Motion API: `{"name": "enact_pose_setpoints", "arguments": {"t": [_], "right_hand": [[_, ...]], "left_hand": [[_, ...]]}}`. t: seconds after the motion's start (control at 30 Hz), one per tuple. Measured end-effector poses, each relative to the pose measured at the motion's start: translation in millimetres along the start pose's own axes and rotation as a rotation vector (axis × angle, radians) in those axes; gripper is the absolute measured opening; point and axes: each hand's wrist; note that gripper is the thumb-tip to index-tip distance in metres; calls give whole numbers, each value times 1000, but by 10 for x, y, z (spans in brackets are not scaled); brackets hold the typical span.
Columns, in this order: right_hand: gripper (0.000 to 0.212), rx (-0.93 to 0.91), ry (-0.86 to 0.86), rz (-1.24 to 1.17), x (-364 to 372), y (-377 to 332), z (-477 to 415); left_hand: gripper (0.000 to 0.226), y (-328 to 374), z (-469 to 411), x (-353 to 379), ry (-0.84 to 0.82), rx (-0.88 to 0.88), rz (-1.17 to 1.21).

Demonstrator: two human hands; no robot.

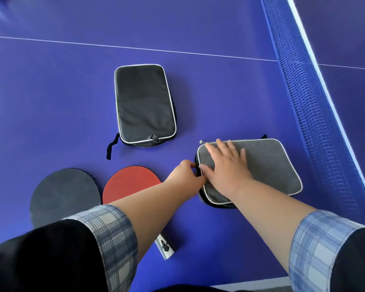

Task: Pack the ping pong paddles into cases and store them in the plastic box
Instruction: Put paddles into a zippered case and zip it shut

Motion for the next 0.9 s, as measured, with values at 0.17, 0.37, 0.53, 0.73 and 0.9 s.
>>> {"name": "enact_pose_setpoints", "arguments": {"t": [0.17,0.37,0.53,0.73,0.9], "right_hand": [[77,32,69,109,233,23,6],[80,45,133,120,316,8,-6],[91,50,141,130,319,9,-33],[92,59,133,126,325,26,-42],[84,53,148,85,313,25,-39]], "left_hand": [[44,76,-217,-446,124,104,-397],[94,533,-524,-612,-71,146,-940],[54,752,-698,-725,-88,190,-1088],[38,610,-704,-766,-25,201,-1188],[22,241,-557,-655,85,162,-1144]]}}
Point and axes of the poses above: each hand's wrist, its own z-axis away from the middle knuckle, its own x-axis out of the palm, y = z × x, and after that the axes turned 15 degrees about -y, right-handed
